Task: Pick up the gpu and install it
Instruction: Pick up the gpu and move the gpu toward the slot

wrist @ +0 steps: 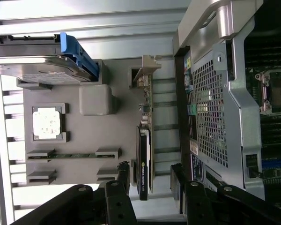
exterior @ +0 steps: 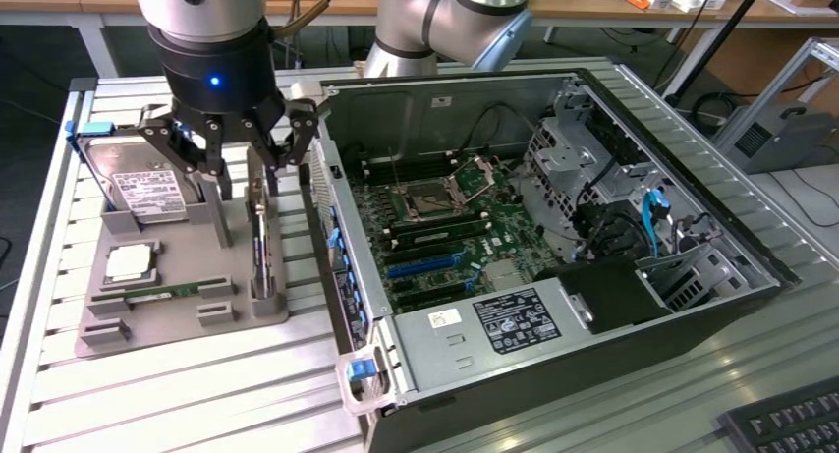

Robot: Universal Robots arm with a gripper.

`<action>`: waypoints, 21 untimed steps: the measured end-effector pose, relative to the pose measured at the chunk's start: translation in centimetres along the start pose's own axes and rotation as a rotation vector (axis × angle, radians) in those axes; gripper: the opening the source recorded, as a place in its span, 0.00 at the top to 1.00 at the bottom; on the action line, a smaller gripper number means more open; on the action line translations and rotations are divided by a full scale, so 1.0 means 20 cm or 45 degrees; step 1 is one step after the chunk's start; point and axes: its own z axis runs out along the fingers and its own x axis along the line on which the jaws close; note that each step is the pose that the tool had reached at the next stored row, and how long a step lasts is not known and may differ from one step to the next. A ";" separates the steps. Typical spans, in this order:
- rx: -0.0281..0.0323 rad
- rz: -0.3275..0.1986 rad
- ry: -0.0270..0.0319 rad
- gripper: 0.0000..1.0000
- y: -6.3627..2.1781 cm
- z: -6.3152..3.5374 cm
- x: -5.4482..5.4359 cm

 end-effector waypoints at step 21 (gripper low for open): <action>0.0000 0.000 0.0000 0.52 -0.001 0.020 0.00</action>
